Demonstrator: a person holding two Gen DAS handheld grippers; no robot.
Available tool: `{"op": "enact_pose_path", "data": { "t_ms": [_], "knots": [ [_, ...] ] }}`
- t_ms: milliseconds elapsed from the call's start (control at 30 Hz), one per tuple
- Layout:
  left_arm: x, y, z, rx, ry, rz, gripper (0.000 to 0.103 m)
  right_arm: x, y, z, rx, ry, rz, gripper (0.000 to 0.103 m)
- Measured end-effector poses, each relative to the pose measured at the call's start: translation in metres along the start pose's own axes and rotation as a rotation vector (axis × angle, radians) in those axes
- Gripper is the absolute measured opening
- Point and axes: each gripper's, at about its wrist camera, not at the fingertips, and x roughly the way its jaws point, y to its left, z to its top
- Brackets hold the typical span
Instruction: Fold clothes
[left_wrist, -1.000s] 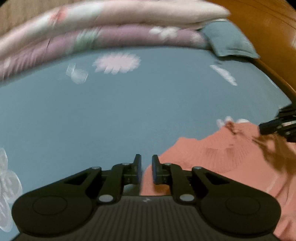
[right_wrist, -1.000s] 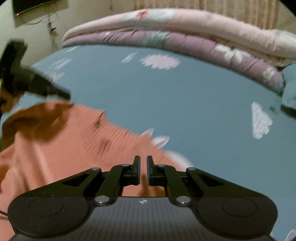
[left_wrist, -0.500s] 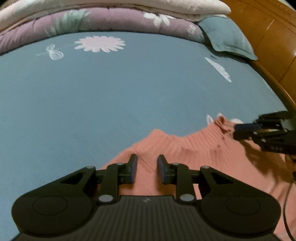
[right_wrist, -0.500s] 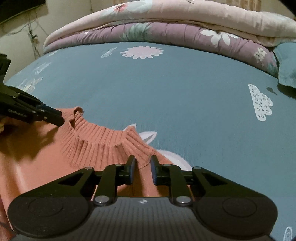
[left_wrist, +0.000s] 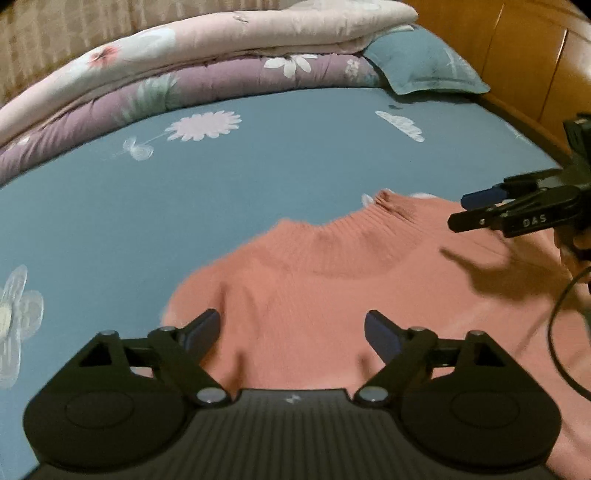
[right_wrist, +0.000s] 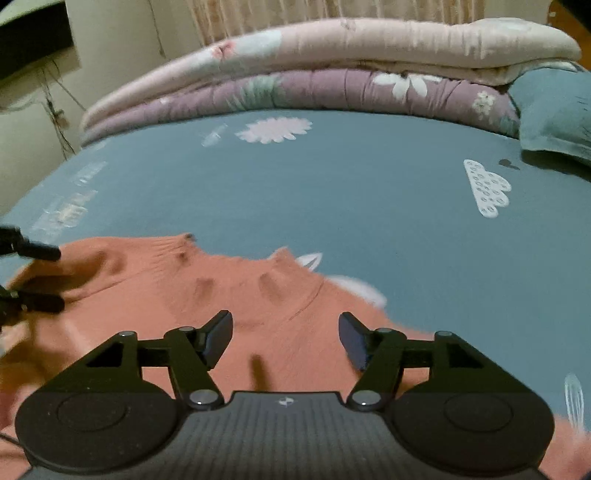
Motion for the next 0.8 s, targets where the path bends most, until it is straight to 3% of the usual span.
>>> {"op": "enact_pose_path", "data": {
  "t_ms": [100,200,333,400,500,600,733,800],
  "knots": [
    [-0.014,-0.006,-0.023,-0.078,0.022,-0.007,0.087,-0.021,0.013,-0.023,0.017,0.016,-0.001,0.085],
    [-0.017,-0.006,-0.036,-0.148,0.028,-0.041,0.087,-0.042,0.026,-0.045,0.034,0.033,-0.003,0.086],
    [-0.013,0.007,-0.025,-0.145,-0.059,-0.076,0.087,-0.07,0.043,-0.075,0.057,0.054,-0.005,0.086],
    [-0.002,0.023,-0.015,-0.164,-0.063,-0.055,0.087,-0.081,0.049,-0.081,0.053,0.052,-0.021,0.086],
    [0.024,0.055,-0.001,-0.205,0.011,0.029,0.086,-0.101,0.055,-0.084,0.043,0.03,-0.066,0.087],
    [0.037,0.081,0.01,-0.196,-0.007,0.086,0.086,-0.119,0.056,-0.088,0.048,0.013,-0.121,0.088],
    [0.07,0.115,0.014,-0.297,0.045,0.064,0.086,-0.13,0.049,-0.096,0.088,0.016,-0.168,0.088],
    [0.073,0.113,0.013,-0.278,0.04,0.068,0.086,-0.131,0.047,-0.099,0.105,0.019,-0.182,0.088]
  ]
}}
